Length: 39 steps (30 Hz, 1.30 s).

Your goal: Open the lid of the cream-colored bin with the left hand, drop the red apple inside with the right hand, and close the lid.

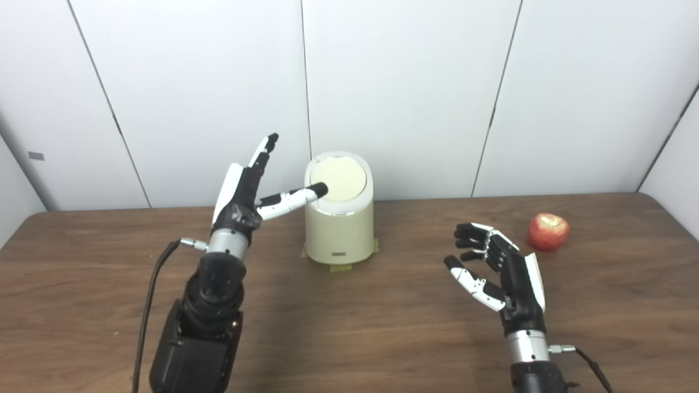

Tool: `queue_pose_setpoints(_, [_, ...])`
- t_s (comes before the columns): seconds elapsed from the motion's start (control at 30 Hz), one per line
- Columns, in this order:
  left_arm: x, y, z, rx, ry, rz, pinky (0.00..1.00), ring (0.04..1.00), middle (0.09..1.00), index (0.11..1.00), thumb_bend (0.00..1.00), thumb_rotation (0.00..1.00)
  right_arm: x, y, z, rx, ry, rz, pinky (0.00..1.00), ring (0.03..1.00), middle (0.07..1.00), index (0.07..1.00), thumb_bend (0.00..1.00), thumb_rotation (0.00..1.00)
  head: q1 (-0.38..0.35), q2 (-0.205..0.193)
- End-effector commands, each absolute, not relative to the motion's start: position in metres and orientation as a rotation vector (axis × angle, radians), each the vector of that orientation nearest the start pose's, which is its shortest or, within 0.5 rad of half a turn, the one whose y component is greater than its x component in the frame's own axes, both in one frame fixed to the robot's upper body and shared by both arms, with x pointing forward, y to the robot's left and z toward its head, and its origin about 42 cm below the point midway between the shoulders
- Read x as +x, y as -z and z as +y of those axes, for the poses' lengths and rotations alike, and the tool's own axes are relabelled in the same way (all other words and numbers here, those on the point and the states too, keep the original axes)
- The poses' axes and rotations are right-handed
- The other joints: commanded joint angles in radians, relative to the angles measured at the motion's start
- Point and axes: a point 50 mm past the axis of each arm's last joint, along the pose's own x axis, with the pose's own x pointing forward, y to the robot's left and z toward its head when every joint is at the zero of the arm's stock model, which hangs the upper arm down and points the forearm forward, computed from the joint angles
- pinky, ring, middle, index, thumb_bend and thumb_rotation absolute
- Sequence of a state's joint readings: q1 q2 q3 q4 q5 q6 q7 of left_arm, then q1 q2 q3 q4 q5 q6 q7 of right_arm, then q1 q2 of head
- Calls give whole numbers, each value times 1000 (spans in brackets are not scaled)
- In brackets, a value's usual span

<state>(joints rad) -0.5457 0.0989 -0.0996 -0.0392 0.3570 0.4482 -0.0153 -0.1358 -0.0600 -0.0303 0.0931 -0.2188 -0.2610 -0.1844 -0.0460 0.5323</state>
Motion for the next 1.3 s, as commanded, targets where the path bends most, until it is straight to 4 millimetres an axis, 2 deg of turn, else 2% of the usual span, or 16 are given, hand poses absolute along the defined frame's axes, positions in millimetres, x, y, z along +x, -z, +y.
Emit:
queue_pose_setpoints(0.0, [435,-295,171,515,5,-212,1000,1000,1000,1000,1000,407,328,-133,-233,-269,149,-358,539,644,667,658,258,243,0,1])
queue_pose_setpoints(0.3, [460,-317,147,669,2,-185,1000,1000,1000,1000,941,435,329,-132,-232,-271,148,-346,555,651,672,662,256,277,3,-6])
queue_pose_setpoints(0.4, [466,-319,140,713,-10,-167,1000,1000,1000,1000,919,454,329,-131,-232,-266,147,-350,553,652,672,661,256,249,2,-6])
queue_pose_setpoints(0.8, [484,-308,132,772,-26,-90,1000,1000,1000,1000,860,469,329,-130,-230,-291,135,-342,555,656,680,672,251,267,-3,-10])
queue_pose_setpoints(1.27, [498,-291,135,849,-81,-52,1000,1000,1000,1000,855,383,326,-132,-228,-300,135,-351,541,648,675,668,247,269,-9,-4])
